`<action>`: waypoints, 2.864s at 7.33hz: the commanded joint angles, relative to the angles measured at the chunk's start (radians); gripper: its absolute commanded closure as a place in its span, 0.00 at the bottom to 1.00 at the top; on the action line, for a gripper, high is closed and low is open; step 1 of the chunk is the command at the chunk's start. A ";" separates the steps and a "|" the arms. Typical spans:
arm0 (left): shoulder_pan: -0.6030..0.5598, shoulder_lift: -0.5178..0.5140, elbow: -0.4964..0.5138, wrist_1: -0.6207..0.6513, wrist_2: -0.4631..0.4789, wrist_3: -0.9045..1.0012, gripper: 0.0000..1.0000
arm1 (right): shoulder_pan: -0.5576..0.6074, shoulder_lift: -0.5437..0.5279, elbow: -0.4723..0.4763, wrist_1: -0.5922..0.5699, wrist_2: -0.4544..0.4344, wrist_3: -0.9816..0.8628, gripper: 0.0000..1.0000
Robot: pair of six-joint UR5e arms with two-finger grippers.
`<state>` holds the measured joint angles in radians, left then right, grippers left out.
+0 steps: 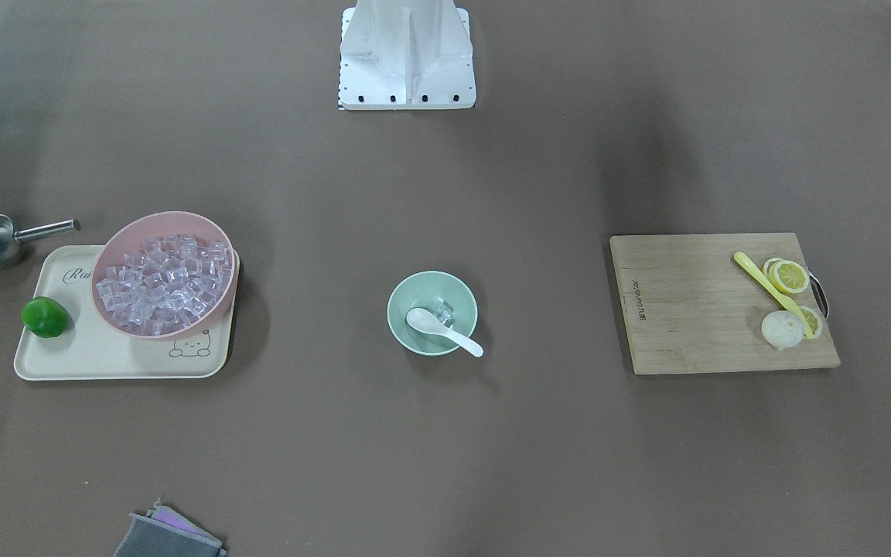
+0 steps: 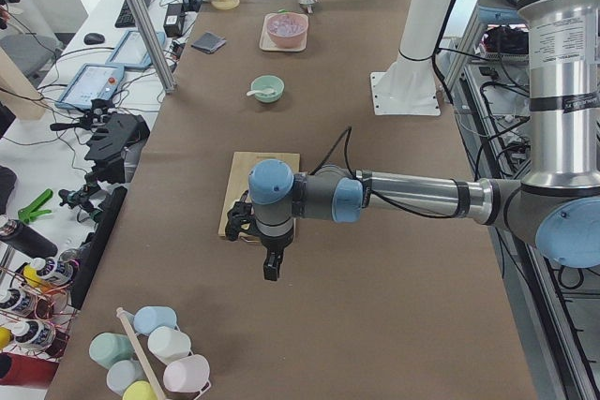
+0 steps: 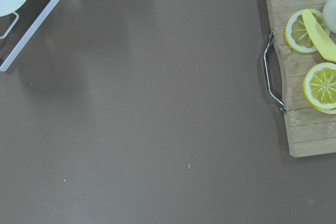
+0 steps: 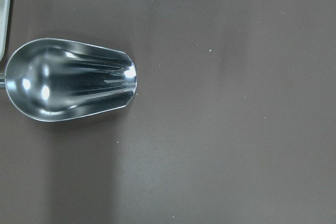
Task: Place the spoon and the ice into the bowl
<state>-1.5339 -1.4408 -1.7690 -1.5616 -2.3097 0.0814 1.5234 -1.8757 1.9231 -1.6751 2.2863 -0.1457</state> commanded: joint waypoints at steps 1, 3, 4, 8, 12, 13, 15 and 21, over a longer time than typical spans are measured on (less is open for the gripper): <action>0.000 0.000 0.000 0.000 0.001 0.000 0.01 | 0.000 0.003 -0.001 0.000 0.002 -0.002 0.00; 0.000 0.007 -0.004 0.000 -0.001 0.000 0.01 | 0.000 0.004 -0.001 0.005 0.002 -0.002 0.00; 0.000 0.008 -0.006 -0.002 -0.001 0.000 0.01 | -0.002 0.003 -0.003 0.018 0.002 0.000 0.00; 0.000 0.008 -0.006 -0.002 -0.001 0.000 0.01 | -0.003 0.004 -0.006 0.018 0.009 -0.002 0.00; 0.000 0.008 -0.006 -0.002 -0.001 0.000 0.01 | -0.009 0.003 -0.010 0.018 0.047 -0.002 0.00; 0.001 0.008 -0.006 -0.002 -0.001 0.000 0.01 | -0.009 0.004 -0.015 0.018 0.048 -0.002 0.00; 0.001 0.013 -0.007 -0.002 -0.001 0.000 0.01 | -0.009 0.003 -0.015 0.018 0.047 -0.002 0.00; 0.000 0.014 -0.009 -0.002 -0.001 0.000 0.01 | -0.015 0.003 -0.022 0.018 0.048 -0.003 0.00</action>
<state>-1.5331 -1.4277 -1.7756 -1.5631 -2.3102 0.0813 1.5099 -1.8730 1.9032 -1.6567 2.3347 -0.1482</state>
